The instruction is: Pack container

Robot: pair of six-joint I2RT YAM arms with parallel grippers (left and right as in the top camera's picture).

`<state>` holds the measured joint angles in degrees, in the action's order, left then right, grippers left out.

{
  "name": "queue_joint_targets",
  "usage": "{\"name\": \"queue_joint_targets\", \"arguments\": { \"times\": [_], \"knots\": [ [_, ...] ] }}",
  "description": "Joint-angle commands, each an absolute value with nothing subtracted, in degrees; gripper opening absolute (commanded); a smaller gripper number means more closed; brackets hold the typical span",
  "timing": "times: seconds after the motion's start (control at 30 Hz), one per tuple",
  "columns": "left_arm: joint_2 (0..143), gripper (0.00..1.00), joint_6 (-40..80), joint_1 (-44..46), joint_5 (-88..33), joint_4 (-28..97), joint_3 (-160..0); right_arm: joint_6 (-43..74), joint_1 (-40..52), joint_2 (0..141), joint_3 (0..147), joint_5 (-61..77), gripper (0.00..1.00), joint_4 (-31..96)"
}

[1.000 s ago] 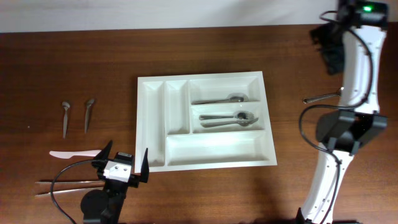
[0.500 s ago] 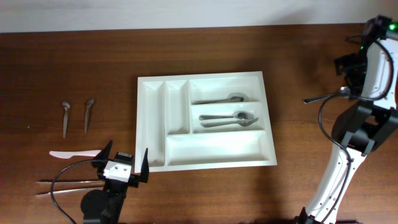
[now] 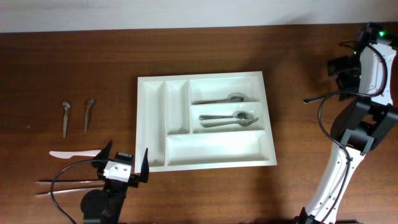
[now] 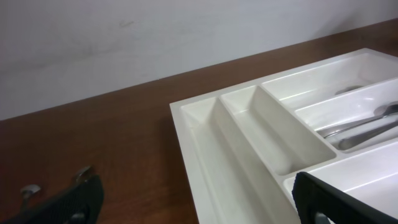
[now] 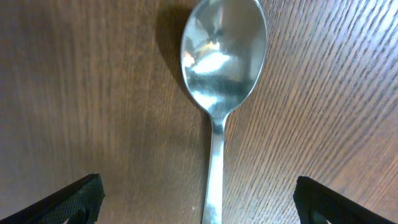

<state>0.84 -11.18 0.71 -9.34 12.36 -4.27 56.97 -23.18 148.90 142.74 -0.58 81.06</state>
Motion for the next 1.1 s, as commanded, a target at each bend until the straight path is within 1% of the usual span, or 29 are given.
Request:
{"name": "queue_joint_targets", "arguments": {
  "times": [0.0, 0.23, 0.6, 0.77, 1.07],
  "knots": [
    [0.4, 0.99, -12.12, 0.47, -8.95, 12.16, -3.86, 58.13, -23.33, 149.64, 140.09, -0.54, 0.99, 80.27],
    [0.4, 0.99, -12.12, 0.47, -8.95, 12.16, -3.86, 58.15, -24.12, 149.64, 135.72, -0.67, 0.99, 78.74],
    [0.4, 0.99, -12.12, 0.47, -8.95, 12.16, -3.86, 56.93, -26.59, 149.64, 135.22, -2.15, 0.99, 79.02],
    [0.4, 0.99, -12.1, 0.47, -8.95, 12.16, -3.86, 54.81, -26.63, 149.64, 135.04, -2.2, 0.99, 79.05],
    [0.4, 0.99, -12.12, 0.47, -8.97, 12.16, -3.84, 54.68, -26.11, 149.64, 130.8, -2.17, 0.99, 78.13]
  ]
}}
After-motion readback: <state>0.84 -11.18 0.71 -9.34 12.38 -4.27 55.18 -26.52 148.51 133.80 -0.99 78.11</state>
